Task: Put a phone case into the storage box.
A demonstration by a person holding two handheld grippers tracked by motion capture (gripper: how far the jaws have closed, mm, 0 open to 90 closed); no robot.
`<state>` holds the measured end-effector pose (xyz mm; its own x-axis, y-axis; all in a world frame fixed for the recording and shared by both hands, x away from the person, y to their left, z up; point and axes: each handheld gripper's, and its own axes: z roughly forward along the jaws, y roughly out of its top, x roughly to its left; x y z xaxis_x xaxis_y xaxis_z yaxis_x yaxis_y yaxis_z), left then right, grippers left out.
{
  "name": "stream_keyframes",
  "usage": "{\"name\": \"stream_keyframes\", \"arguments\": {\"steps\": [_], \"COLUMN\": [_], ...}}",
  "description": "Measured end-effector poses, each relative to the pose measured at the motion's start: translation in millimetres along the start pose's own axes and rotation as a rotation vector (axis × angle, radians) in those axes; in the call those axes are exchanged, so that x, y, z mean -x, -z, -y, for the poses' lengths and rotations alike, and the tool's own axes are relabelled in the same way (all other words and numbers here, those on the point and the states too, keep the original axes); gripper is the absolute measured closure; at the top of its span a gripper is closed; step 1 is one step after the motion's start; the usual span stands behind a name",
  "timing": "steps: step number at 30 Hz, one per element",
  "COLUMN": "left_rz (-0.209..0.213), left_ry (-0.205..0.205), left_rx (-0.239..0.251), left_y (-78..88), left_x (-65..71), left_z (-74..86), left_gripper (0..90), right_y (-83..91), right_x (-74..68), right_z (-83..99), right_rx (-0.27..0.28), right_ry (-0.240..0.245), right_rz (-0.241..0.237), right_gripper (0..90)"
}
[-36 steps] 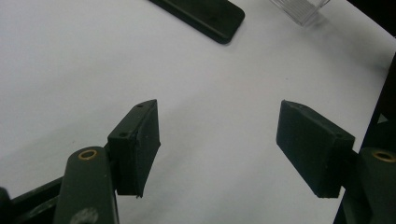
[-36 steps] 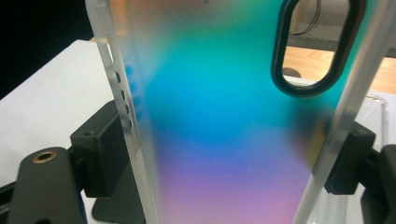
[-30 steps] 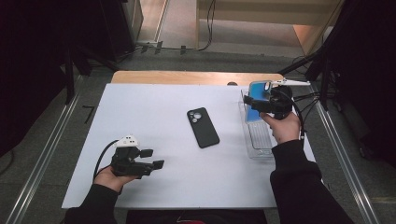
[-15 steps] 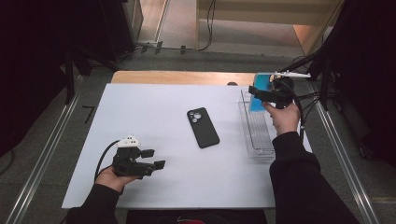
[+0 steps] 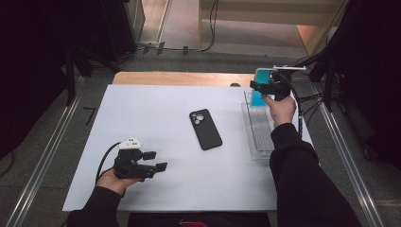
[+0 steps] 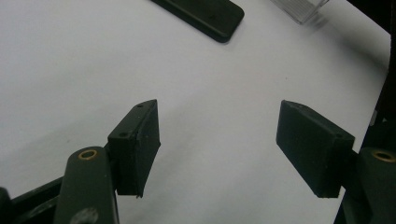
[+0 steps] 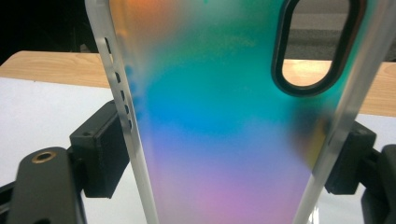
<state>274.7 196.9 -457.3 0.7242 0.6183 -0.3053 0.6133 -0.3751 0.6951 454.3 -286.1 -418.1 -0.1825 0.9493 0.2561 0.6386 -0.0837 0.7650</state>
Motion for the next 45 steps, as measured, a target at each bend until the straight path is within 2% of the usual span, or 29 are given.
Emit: {"name": "stream_keyframes", "arguments": {"steps": [4,10,13,15,19,23,25,26,27,29,33,42,45], "left_rz": [0.002,0.006,0.008,0.008,0.009,0.011,0.010,0.010,0.009,0.010,0.012,0.014,0.011], "left_ry": [-0.002,-0.005,-0.004,-0.005,-0.004,-0.007,-0.006,-0.006,-0.006,-0.006,-0.004,-0.004,-0.004], "left_rx": [0.000,-0.005,-0.003,-0.003,-0.005,-0.013,-0.015,-0.012,-0.013,-0.015,-0.015,-0.016,-0.017], "left_y": [-1.0,-1.6,-1.8,-1.8,-1.9,-2.0,-2.3,-2.5,-2.4,-2.2,-2.3,-2.5,-2.0], "left_x": [1.2,1.1,1.0,1.1,1.4,1.4,1.6,1.7,1.8,1.7,1.2,1.2,1.0], "left_z": [0.2,0.5,0.6,0.6,0.7,0.4,0.4,0.5,0.5,0.4,0.5,0.5,0.6], "left_gripper": [30.4,30.4,30.4,30.4,30.5,30.4,30.4,30.4,30.4,30.4,30.4,30.4,30.4], "right_y": [-10.8,-27.6,-34.3,-38.6,-42.2,-44.4,-45.7,-46.8,-47.6,-48.7,-50.9,-55.4,-57.1], "right_x": [0.4,1.1,2.4,2.4,3.1,4.7,5.9,6.1,6.1,6.9,9.8,12.7,15.3], "right_z": [-0.4,4.4,7.3,9.3,10.1,8.4,6.9,5.6,4.5,2.9,0.4,-2.8,-5.2], "right_rx": [-0.021,-0.053,-0.069,-0.082,-0.080,-0.062,-0.060,-0.067,-0.070,-0.076,-0.099,-0.116,-0.121], "right_ry": [0.022,0.021,0.014,0.040,0.042,0.065,0.058,0.046,0.048,0.060,0.052,0.040,0.041], "right_rz": [0.010,0.047,0.048,0.063,0.073,0.051,0.037,0.027,0.035,0.043,0.036,0.000,0.011], "right_gripper": [15.8,15.7,15.5,15.4,15.4,9.8,7.0,1.6,0.0,0.0,0.0,0.0,0.0]}}
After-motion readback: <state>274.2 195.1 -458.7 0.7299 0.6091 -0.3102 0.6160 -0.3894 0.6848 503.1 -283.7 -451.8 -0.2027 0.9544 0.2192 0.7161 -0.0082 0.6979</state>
